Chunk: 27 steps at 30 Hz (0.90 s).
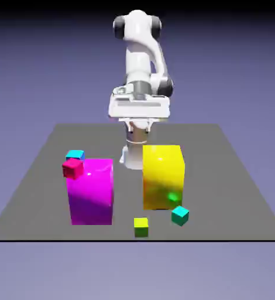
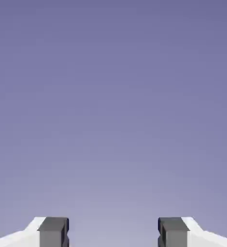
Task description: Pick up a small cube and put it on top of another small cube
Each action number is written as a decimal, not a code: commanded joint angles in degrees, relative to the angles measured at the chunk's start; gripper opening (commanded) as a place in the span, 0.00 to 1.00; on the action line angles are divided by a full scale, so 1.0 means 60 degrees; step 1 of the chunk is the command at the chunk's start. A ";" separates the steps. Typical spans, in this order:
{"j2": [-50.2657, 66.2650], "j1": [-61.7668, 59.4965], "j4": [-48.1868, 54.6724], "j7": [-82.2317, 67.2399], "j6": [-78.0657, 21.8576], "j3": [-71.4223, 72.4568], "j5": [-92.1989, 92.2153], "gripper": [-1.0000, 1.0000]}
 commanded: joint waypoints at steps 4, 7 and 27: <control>0.1385 0.0129 0.1163 -0.0014 -0.1520 0.0414 -0.0479 0.50; 0.2423 0.0225 0.2035 -0.0024 -0.2660 0.0725 -0.0838 0.50; 0.9345 0.0868 0.7848 -0.0091 -1.0259 0.2796 -0.3234 0.50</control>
